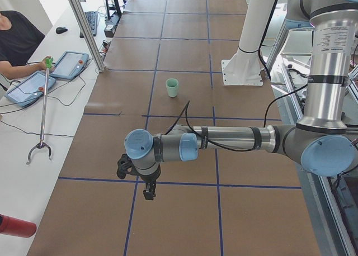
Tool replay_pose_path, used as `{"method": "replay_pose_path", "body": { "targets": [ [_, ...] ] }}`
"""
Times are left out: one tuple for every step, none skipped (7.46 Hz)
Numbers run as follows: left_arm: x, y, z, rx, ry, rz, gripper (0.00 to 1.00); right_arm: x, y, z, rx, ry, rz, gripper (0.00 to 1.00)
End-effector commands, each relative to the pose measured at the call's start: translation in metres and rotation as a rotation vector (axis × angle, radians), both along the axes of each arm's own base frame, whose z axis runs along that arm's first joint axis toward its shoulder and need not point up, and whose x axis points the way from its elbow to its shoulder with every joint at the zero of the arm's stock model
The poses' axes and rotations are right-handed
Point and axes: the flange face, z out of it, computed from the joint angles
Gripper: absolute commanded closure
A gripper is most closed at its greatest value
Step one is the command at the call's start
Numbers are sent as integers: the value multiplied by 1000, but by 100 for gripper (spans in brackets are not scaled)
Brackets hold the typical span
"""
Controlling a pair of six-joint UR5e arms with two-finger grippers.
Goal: Stack cups
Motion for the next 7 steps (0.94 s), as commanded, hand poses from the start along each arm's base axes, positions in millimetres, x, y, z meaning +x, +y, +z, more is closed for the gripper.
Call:
{"method": "replay_pose_path", "body": {
  "targets": [
    [1,-2,-14,25,0,1,0,0,0,0,0,0,-1,0],
    [1,-2,-15,29,0,1,0,0,0,0,0,0,-1,0],
    [1,-2,-13,24,-3,1,0,0,0,0,-1,0,-1,0],
    [1,-2,-11,19,-1,1,0,0,0,0,-1,0,-1,0],
    [2,-2,-11,18,0,2,0,0,0,0,-1,0,-1,0],
    [2,-2,-11,18,0,2,0,0,0,0,-1,0,-1,0],
    [2,-1,-9,10,2,2,0,0,0,0,-1,0,-1,0]
  ]
}}
